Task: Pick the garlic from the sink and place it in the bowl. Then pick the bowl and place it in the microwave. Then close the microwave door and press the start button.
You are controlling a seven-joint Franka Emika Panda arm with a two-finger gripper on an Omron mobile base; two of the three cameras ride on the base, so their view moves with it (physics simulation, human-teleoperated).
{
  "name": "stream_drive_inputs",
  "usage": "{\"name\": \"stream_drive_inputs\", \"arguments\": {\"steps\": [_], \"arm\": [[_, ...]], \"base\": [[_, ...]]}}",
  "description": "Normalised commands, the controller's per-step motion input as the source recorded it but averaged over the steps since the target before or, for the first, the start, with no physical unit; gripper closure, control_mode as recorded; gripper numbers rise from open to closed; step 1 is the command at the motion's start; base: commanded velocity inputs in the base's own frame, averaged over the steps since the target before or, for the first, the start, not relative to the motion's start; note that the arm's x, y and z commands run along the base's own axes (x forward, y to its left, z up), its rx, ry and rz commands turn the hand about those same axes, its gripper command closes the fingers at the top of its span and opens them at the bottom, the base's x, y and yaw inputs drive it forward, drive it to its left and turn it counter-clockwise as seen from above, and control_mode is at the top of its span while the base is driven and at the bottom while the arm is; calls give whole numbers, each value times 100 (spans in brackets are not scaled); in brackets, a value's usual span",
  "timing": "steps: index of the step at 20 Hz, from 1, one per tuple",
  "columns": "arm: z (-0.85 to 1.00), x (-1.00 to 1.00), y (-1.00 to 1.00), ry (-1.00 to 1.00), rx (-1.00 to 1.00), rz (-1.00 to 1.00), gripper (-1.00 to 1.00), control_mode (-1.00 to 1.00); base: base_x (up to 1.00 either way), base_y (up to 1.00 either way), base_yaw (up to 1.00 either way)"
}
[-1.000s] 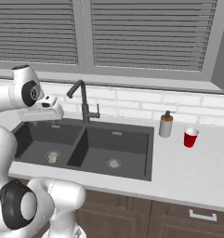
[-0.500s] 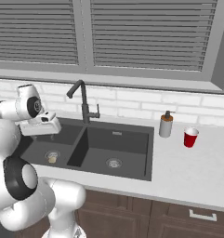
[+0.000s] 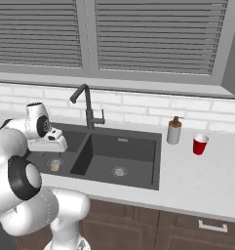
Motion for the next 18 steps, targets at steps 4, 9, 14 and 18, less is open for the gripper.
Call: {"name": "stream_drive_inputs", "arguments": {"steps": [4,9,14,18], "arm": [[-22,19,22,0,3,-1,-100,-100],[-14,3,34,2,0,0,-100,-100],[-18,0,5,0,0,0,-100,-100],[-32,0,3,0,0,0,-100,-100]], "base": [[0,0,0],[0,0,0],[0,0,0],[0,0,0]]}}
